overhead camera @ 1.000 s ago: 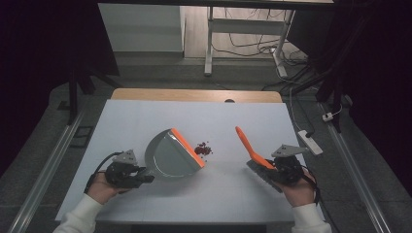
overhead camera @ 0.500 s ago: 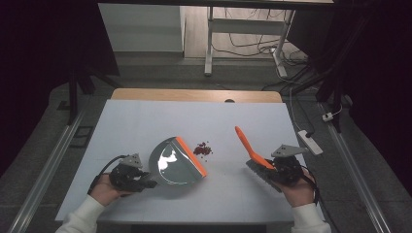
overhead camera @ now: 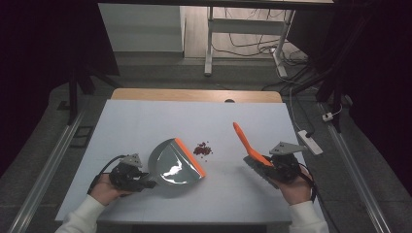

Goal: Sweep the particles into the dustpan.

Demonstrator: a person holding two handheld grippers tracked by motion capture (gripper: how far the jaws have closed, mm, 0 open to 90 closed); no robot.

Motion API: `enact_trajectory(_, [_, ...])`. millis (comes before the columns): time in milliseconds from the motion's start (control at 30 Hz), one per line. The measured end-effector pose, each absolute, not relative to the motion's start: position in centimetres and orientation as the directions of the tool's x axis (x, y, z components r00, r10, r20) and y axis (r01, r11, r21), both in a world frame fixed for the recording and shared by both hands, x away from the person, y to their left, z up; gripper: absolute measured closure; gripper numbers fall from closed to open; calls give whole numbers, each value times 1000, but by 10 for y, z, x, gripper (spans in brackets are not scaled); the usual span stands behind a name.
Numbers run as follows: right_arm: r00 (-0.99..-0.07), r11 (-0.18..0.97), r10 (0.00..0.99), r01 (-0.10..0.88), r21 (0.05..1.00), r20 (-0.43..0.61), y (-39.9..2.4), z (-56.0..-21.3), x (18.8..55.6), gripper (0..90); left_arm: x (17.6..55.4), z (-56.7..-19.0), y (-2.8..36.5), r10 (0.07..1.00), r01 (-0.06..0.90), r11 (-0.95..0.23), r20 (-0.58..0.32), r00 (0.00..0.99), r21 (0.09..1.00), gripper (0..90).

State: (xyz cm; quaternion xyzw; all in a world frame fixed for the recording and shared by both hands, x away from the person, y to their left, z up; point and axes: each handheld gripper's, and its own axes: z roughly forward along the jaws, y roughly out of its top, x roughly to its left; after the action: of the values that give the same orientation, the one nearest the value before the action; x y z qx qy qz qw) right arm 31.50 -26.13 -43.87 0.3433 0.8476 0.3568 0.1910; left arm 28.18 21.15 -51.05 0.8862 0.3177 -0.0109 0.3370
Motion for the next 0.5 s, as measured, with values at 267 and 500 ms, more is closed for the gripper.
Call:
enact_trajectory(267, [-702, 484, 711, 437, 758, -49, -231, -436, 341, 700, 282, -510, 212, 553, 571, -568, -238, 798, 593, 617])
enact_trajectory(500, [-698, 456, 716, 448, 769, -17, -205, -441, 359, 700, 284, -511, 213, 556, 579, -563, -248, 793, 589, 617])
